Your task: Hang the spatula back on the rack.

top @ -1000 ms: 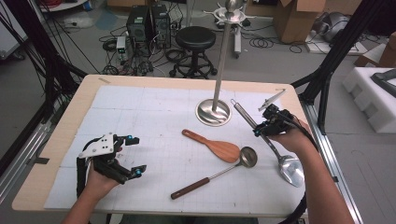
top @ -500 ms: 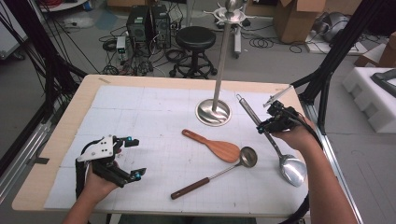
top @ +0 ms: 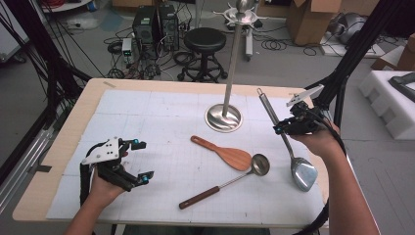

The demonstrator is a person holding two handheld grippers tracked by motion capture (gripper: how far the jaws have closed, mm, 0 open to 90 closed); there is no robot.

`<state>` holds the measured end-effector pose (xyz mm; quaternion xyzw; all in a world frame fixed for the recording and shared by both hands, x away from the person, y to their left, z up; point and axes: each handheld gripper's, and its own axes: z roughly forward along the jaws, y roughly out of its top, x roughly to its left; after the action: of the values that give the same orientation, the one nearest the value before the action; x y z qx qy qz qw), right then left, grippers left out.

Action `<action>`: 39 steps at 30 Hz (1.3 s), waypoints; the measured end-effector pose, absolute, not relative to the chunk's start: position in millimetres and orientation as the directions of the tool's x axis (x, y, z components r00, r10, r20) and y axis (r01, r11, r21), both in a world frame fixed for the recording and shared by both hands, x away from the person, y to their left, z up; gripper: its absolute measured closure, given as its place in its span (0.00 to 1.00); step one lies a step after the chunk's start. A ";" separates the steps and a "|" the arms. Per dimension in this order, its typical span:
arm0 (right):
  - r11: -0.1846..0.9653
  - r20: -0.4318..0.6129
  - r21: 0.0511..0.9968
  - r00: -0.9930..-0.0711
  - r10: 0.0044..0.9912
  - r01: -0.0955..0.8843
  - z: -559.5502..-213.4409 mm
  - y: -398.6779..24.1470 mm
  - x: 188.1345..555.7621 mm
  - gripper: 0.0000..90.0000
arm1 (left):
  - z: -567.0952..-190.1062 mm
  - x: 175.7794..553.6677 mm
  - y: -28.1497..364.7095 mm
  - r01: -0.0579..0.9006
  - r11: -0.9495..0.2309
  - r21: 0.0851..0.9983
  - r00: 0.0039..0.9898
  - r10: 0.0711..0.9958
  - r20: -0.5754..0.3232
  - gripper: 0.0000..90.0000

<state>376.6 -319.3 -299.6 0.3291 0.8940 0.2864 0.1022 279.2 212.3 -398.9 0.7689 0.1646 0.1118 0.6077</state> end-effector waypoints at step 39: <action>0.573 -0.088 0.714 -0.760 0.644 0.402 -180.4 -302.9 390.6 0.83 | -392.1 272.5 220.1 0.130 -0.143 0.981 0.924 0.377 -0.068 0.02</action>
<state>390.6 -302.9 -180.4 0.3005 0.8700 0.3510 0.1718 272.5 220.1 -392.1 0.7498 0.1690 0.0974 0.6322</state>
